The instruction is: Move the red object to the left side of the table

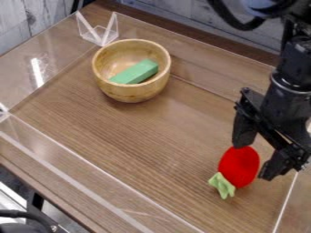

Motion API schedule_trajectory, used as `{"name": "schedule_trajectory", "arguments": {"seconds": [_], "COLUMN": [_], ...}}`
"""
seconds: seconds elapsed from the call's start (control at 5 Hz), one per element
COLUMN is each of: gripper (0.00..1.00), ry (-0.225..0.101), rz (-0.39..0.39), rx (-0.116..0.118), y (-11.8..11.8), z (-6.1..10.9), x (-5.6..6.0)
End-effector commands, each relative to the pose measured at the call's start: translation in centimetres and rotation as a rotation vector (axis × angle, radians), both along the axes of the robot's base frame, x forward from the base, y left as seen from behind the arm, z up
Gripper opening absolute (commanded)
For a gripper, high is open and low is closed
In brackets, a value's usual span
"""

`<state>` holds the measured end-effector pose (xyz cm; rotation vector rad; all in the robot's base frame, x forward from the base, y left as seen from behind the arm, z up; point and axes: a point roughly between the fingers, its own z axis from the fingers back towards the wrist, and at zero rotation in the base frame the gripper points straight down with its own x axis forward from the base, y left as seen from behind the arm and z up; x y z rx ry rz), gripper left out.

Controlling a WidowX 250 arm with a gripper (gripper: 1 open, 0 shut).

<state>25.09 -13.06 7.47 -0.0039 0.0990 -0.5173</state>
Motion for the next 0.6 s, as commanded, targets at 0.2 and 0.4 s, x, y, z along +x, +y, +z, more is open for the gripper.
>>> {"name": "schedule_trajectory", "arguments": {"seconds": [0.2,0.4], "gripper": [1.0,0.0], "ry": [0.003,0.009], "rz": [0.051,0.135], "rx": [-0.002,0.003], "y": [0.8,1.0], "z": [-0.8,-1.5], "x": [1.7,2.3]}}
